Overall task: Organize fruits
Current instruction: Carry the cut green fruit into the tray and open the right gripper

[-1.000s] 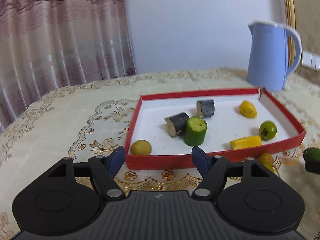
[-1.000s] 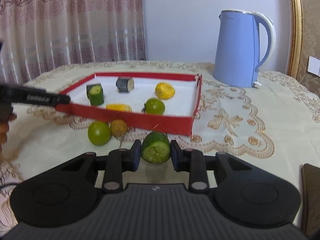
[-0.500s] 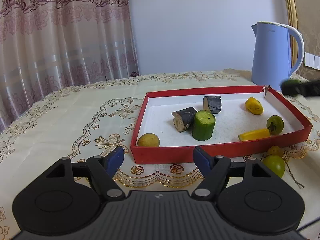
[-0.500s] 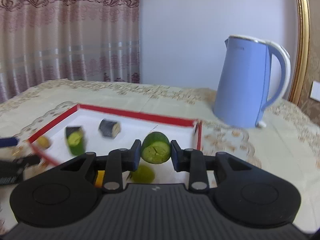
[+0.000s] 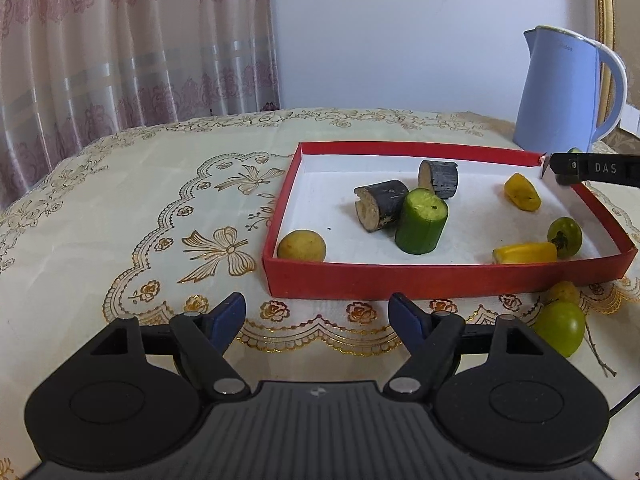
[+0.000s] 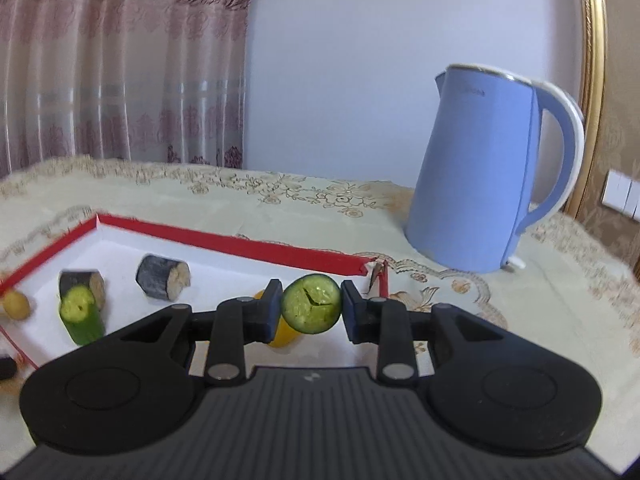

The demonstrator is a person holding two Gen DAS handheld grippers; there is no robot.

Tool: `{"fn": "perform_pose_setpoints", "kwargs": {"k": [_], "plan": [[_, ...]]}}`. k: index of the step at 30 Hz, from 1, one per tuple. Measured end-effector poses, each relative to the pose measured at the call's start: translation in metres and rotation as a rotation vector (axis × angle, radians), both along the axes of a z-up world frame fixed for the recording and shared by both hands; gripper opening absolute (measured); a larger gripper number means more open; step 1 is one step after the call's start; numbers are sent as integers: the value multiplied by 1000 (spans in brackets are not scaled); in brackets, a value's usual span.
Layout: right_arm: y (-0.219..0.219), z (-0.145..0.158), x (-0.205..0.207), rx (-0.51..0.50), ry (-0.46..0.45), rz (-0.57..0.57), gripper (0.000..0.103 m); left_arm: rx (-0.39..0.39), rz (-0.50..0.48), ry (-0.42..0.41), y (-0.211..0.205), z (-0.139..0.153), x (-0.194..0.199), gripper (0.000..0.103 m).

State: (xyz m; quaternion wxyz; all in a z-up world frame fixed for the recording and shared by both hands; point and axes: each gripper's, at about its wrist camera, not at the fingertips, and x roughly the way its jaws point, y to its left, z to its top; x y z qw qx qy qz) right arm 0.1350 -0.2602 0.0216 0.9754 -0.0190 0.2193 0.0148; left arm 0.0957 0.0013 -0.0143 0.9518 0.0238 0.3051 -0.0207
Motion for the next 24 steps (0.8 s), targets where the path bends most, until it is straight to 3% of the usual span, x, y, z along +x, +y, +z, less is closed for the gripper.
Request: {"fn": "perform_pose_setpoints", "kwargs": {"k": [6, 10, 16, 19, 24], "plan": [[-7, -10, 5, 33, 27, -1, 31, 16, -1, 7, -2, -1, 1, 79], [-8, -10, 1, 33, 0, -6, 48, 11, 1, 15, -1, -2, 2, 79], [-14, 21, -33, 65, -90, 5, 48, 0, 0, 16, 0, -1, 2, 79], [0, 29, -67, -7, -93, 90, 48, 5, -5, 11, -1, -1, 2, 79], [28, 10, -109, -153, -29, 165, 54, 9, -19, 8, -4, -1, 1, 79]]}}
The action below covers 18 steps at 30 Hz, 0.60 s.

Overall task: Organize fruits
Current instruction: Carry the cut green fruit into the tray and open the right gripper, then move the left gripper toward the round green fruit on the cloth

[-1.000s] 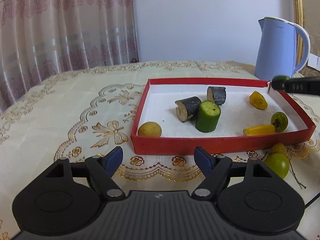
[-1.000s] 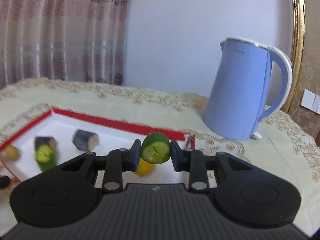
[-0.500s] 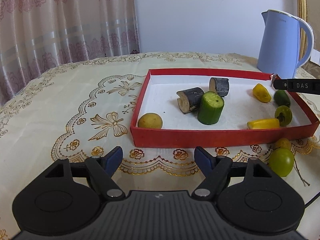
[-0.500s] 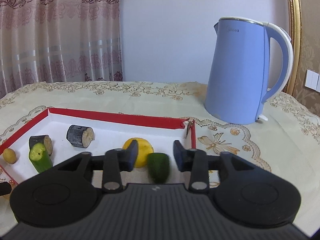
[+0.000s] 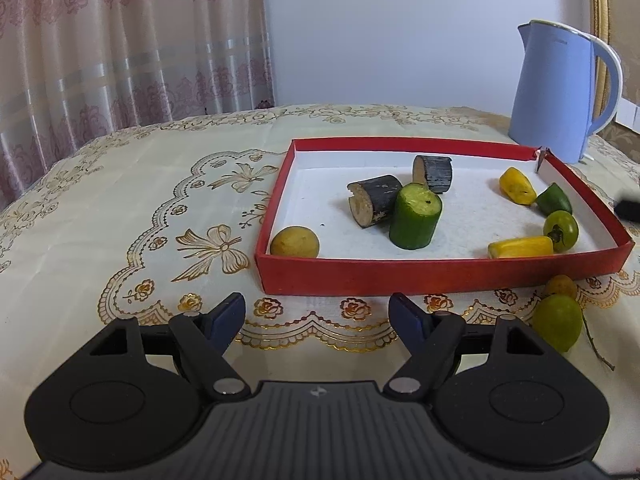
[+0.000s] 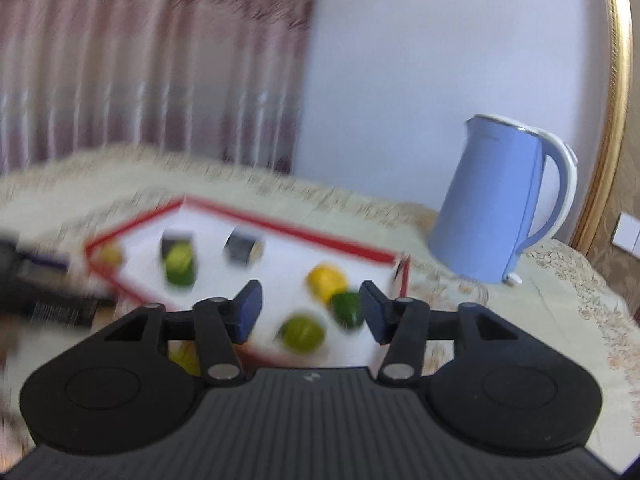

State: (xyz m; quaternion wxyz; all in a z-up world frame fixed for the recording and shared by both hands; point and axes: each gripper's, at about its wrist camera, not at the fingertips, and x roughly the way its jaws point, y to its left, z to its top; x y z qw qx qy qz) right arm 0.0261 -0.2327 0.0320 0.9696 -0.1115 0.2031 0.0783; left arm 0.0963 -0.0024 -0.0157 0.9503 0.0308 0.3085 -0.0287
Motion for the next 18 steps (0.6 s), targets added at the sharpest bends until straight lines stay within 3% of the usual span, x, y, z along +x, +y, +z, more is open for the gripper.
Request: {"fn": "perform_pose_setpoints", "kwargs": {"k": [7, 10, 14, 16, 18], "plan": [[34, -20, -10, -170, -22, 21, 55, 10, 65, -62, 4, 6, -7, 79], [40, -20, -14, -98, 37, 113, 55, 29, 136, -104, 10, 11, -10, 79], [51, -25, -15, -110, 75, 146, 56, 29, 221, -130, 21, 15, -9, 79], [54, -23, -20, -48, 117, 266, 56, 18, 251, -123, 28, 15, -6, 79], [59, -20, -29, 4, 130, 370, 64, -8, 267, -100, 35, 15, -3, 80]]}}
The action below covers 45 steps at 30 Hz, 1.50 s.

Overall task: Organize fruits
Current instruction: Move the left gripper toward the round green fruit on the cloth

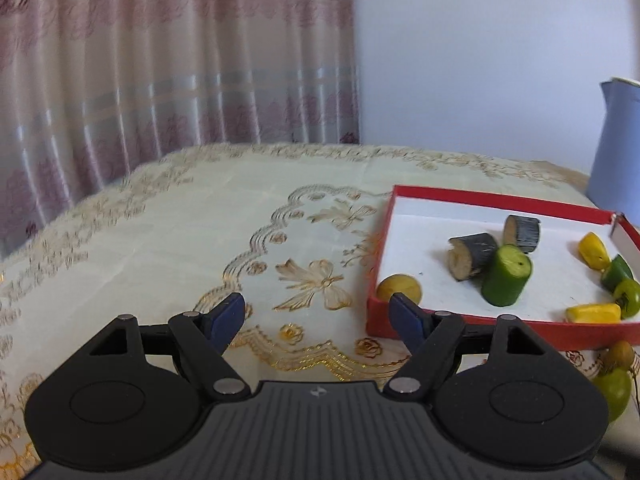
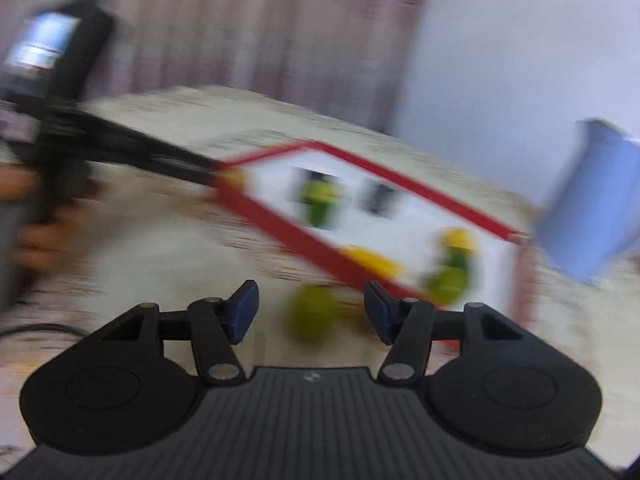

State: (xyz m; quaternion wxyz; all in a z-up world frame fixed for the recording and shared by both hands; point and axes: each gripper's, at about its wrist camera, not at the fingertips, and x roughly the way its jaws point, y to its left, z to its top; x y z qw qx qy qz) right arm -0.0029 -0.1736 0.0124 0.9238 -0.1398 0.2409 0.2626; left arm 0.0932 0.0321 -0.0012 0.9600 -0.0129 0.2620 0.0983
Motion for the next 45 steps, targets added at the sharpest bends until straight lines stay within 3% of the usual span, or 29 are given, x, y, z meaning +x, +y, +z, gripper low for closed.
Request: {"fn": "perform_pose_setpoints", "kwargs": {"k": [1, 2, 4, 6, 7, 9, 14, 17, 19, 24, 28, 31, 36, 40, 45], "plan": [[1, 2, -2, 15, 4, 20, 74, -19, 6, 10, 4, 0, 2, 80], [0, 3, -3, 28, 1, 15, 76, -32, 10, 18, 6, -1, 3, 80], [-4, 5, 1, 31, -9, -46, 73, -45, 7, 32, 9, -2, 4, 80], [-10, 6, 4, 1, -51, -163, 54, -43, 6, 31, 8, -3, 2, 80], [-12, 6, 8, -29, -70, -212, 39, -38, 5, 26, 7, -2, 2, 80], [-12, 3, 12, -112, -112, -284, 33, -25, 2, 21, 4, -2, 1, 80], [1, -12, 17, -191, -89, -241, 32, -21, 0, 18, 3, -1, 1, 80], [7, -4, 2, -125, -107, -131, 24, -31, -1, 20, 5, -1, 2, 80], [4, 3, -4, -81, -103, -115, 27, -30, -13, 31, 4, -2, 2, 80], [-18, 6, 2, -73, -89, -232, 28, -60, -103, 80, 2, -1, -3, 80], [-40, 2, -1, -12, -83, -285, 32, -161, -281, 105, 4, 1, -23, 80], [-52, -4, 1, 51, -56, -298, 36, -172, -445, 66, -2, 0, -42, 80], [-51, -10, 0, 63, -43, -315, 42, -54, -581, 29, -31, 3, -48, 80], [-52, -14, 0, 85, -48, -326, 60, 117, -599, -2, -59, -2, -48, 80], [-55, -16, -3, 104, -57, -345, 69, 124, -699, -20, -71, 2, -54, 81]]}}
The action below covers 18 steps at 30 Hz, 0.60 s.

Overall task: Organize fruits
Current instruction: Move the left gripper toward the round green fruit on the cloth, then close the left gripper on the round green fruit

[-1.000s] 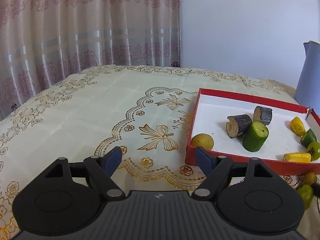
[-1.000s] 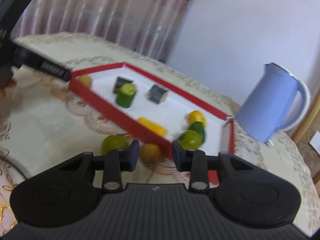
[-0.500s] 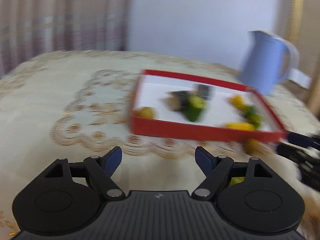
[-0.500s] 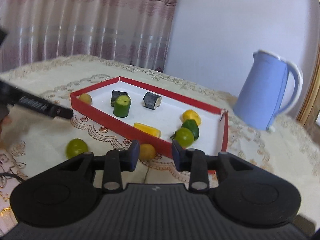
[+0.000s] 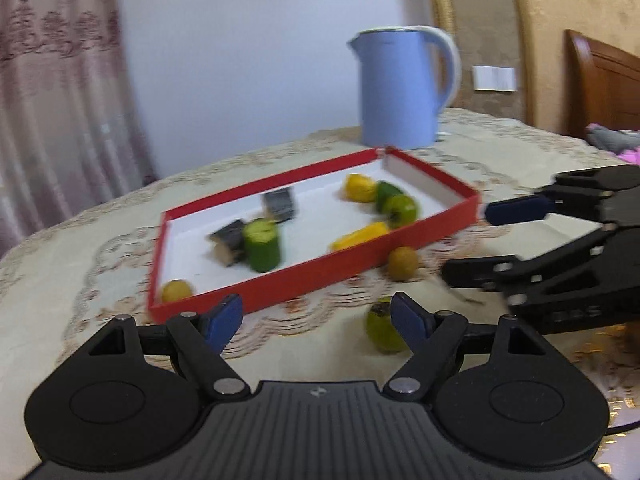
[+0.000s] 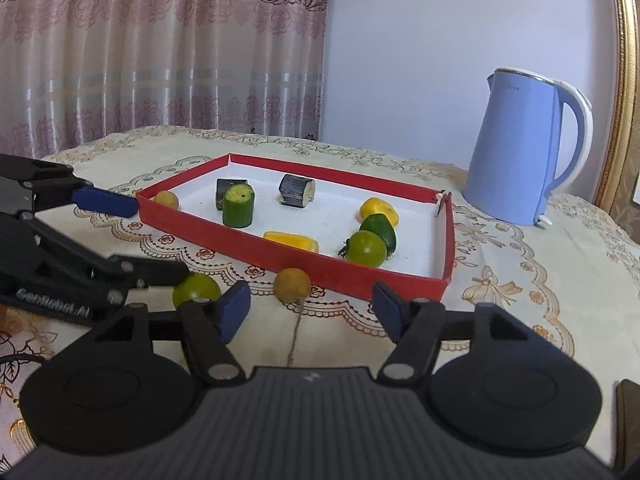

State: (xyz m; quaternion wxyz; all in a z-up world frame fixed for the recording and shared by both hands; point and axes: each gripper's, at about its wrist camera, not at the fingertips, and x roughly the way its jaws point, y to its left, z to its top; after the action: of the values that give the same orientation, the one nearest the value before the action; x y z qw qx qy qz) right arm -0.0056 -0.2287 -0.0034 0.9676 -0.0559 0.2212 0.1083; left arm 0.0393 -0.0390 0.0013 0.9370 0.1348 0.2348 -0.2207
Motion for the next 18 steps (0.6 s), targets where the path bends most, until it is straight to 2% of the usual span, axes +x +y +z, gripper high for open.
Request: {"fn": "perform_pose_setpoints", "kwargs": {"k": [4, 7, 11, 15, 17, 18], "plan": [[-7, -1, 0, 36, -4, -30, 76, 15, -51, -24, -9, -2, -5, 81], [-12, -1, 0, 61, -3, -53, 79, 16, -79, 2, -14, -5, -2, 81], [-14, -1, -1, 65, -17, -65, 89, 35, -77, 52, -18, -13, 4, 81], [-14, -1, -1, 66, -14, -71, 98, 33, -82, 79, -17, -18, 6, 70], [-13, -1, 0, 60, -14, -70, 103, 31, -85, 90, -17, -19, 7, 61], [-13, -1, 0, 58, -14, -69, 103, 32, -84, 103, -17, -20, 9, 50]]}}
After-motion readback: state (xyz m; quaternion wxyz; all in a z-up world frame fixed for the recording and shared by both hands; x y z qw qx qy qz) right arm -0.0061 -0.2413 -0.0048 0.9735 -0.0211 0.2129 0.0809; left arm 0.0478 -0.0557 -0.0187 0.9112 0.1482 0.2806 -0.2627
